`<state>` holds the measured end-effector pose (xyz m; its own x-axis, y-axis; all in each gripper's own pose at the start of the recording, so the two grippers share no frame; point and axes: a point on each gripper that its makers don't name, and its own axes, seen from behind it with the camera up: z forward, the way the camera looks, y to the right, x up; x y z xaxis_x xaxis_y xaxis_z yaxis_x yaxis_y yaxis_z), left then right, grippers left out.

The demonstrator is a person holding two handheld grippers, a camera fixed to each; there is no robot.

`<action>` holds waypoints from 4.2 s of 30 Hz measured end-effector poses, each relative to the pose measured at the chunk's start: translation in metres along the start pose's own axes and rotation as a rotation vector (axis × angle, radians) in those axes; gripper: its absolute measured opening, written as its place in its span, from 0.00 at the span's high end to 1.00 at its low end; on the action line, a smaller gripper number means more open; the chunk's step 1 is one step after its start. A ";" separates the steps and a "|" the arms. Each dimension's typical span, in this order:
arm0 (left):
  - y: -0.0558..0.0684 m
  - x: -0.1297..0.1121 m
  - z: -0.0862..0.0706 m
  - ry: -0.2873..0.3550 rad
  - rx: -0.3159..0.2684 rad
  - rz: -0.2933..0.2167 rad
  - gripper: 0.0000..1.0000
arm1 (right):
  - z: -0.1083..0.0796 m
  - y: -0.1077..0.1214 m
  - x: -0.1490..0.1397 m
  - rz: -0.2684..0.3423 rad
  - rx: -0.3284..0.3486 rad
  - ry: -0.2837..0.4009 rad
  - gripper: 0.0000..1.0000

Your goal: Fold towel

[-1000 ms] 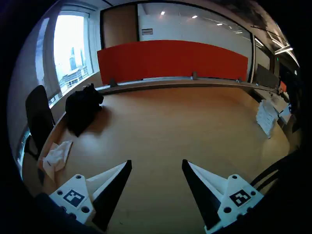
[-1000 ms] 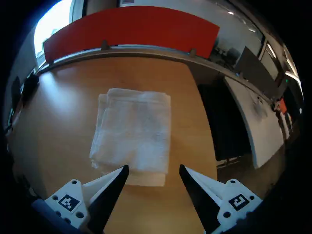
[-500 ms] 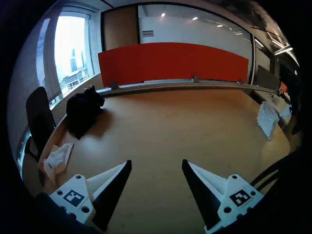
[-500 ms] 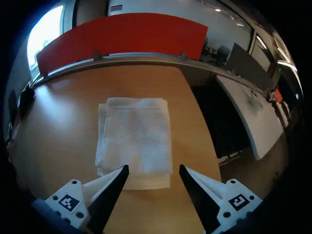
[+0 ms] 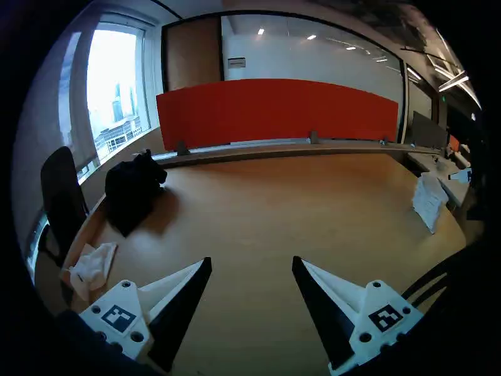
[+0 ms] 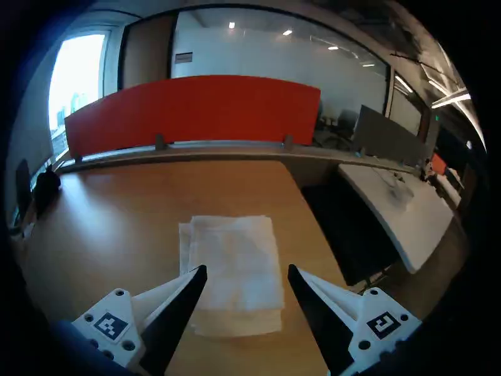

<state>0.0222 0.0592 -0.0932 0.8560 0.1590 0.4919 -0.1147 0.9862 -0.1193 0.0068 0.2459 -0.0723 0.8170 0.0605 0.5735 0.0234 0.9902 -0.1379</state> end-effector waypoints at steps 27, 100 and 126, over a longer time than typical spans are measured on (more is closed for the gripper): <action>-0.016 0.053 0.004 0.127 0.028 0.023 0.04 | -0.037 -0.027 0.077 0.016 0.003 0.369 0.00; -0.041 0.152 0.014 0.457 -0.009 -0.083 0.05 | -0.055 -0.248 0.158 0.038 0.178 0.528 0.00; -0.059 0.055 0.067 0.530 0.045 -0.098 0.05 | -0.024 -0.263 0.111 0.004 0.150 0.537 0.00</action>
<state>0.0426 0.0126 -0.0012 0.9994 0.0331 -0.0047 -0.0333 0.9981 -0.0518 0.1045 -0.0108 0.0083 0.9967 0.0300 0.0759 -0.0300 0.9995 -0.0002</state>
